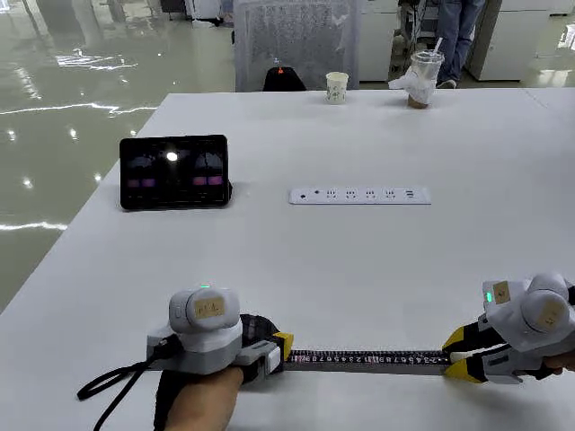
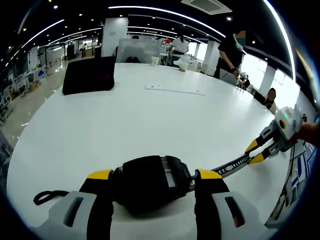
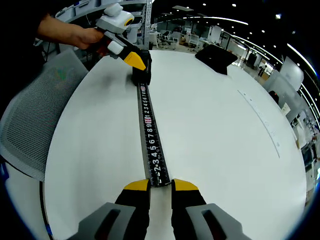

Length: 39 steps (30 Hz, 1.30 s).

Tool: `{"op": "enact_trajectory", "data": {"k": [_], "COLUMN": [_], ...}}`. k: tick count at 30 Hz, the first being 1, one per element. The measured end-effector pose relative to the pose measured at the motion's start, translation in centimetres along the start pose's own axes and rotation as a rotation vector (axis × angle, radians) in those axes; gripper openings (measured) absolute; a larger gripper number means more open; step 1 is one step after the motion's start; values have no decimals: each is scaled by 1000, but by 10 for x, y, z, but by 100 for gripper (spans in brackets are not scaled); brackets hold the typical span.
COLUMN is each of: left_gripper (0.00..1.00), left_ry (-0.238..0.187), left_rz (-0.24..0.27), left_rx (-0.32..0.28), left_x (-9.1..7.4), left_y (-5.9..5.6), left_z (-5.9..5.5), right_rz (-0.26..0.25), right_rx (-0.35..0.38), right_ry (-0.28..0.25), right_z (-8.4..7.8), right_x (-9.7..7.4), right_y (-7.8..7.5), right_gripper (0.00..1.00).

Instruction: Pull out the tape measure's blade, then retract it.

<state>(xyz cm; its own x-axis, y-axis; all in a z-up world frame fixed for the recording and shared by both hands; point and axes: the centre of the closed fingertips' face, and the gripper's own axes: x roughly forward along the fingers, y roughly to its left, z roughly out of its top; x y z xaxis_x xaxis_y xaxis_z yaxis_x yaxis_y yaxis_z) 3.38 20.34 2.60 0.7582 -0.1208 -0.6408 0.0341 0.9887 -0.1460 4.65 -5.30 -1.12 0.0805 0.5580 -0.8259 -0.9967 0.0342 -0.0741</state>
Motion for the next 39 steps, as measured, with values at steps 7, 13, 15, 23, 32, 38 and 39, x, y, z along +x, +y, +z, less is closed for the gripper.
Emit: {"op": "enact_trajectory", "data": {"k": [7, 13, 15, 23, 32, 38, 39], "left_gripper": [61, 62, 63, 64, 63, 62, 61], "left_ry": [15, 22, 23, 28, 48, 73, 80], "left_rz": [7, 14, 18, 28, 36, 46, 49], "left_rx": [-11, -22, -27, -33, -30, -25, -24], "left_x": [5, 7, 8, 9, 10, 10, 10], "left_y": [1, 2, 2, 2, 2, 3, 3], "left_z": [-3, -4, -4, -5, -6, -8, -8], "right_rz": [-6, -7, -9, -5, -6, -8, -8], "right_rx": [31, 58, 62, 70, 70, 72, 74], "right_ry": [-26, -45, -51, -61, -60, -58, -58], "right_z": [1, 2, 2, 2, 3, 3, 3], "right_x": [0, 0, 0, -1, -1, -1, -2], "right_y": [0, 0, 0, 1, 2, 3, 3], "right_gripper": [12, 11, 11, 9, 9, 9, 9]}}
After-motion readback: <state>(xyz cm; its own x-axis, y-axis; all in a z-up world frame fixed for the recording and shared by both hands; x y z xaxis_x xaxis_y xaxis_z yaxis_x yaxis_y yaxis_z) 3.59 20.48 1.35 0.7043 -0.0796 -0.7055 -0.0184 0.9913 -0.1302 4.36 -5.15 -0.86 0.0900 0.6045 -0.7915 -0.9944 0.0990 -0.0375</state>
